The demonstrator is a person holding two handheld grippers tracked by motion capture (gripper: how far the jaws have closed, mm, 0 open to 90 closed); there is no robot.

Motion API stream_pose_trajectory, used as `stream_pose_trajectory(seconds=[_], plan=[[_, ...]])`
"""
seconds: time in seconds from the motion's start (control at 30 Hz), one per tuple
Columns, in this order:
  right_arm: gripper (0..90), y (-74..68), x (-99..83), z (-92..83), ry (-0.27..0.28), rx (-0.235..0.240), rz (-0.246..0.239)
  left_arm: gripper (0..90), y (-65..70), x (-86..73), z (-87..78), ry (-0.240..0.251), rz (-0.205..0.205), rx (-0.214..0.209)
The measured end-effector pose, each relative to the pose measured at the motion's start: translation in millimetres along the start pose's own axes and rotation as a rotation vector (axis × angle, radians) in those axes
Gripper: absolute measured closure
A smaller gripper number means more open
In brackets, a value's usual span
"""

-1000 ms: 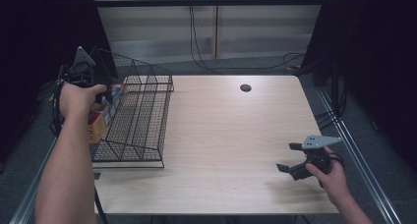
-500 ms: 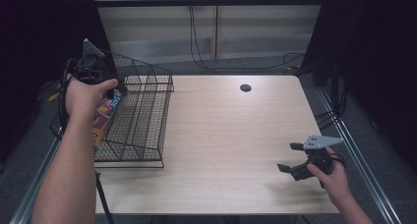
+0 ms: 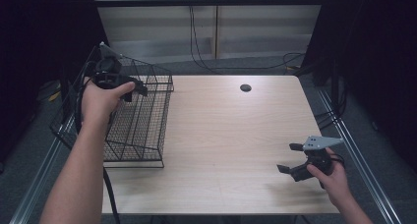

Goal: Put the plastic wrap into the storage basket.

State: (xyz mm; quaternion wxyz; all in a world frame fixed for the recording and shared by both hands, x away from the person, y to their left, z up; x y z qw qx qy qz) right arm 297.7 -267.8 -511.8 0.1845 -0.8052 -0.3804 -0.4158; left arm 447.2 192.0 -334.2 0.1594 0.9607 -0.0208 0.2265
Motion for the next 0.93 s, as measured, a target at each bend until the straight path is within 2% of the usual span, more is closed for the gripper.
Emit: stream_pose_trajectory(seconds=[0.23,0.43,0.73,0.77,0.87,0.93], plan=[[3.0,-1.1,0.3,-0.6,0.003,0.01,-0.002,18.4,19.0,-10.3,9.5,-0.006,0.039,-0.052],[3.0,-1.6,-0.1,-0.8,-0.002,0.007,-0.001,17.0,38.9,-22.6,20.0,-0.013,0.104,-0.095],[3.0,-2.9,0.0,-0.8,-0.002,0.012,-0.012,14.9,62.3,-42.4,39.5,-0.014,0.19,-0.133],[2.9,-3.2,-0.1,-0.6,-0.003,0.01,-0.011,14.1,65.9,-46.3,42.7,-0.022,0.215,-0.147],[2.9,-4.0,-1.3,0.0,-0.011,0.012,-0.018,12.9,72.5,-52.8,49.9,-0.029,0.233,-0.171],[2.9,-4.2,-3.0,1.8,-0.02,0.007,-0.024,12.6,76.5,-57.1,55.0,-0.025,0.247,-0.172]])
Point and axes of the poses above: each handheld gripper's, and its own axes: z roughly forward along the jaws, x roughly out of its top, y roughly to its right, the point moved 8 cm from there along z, roughly forward along the jaws, and after that the axes turned 7 degrees about -z, right-handed, at the moved point
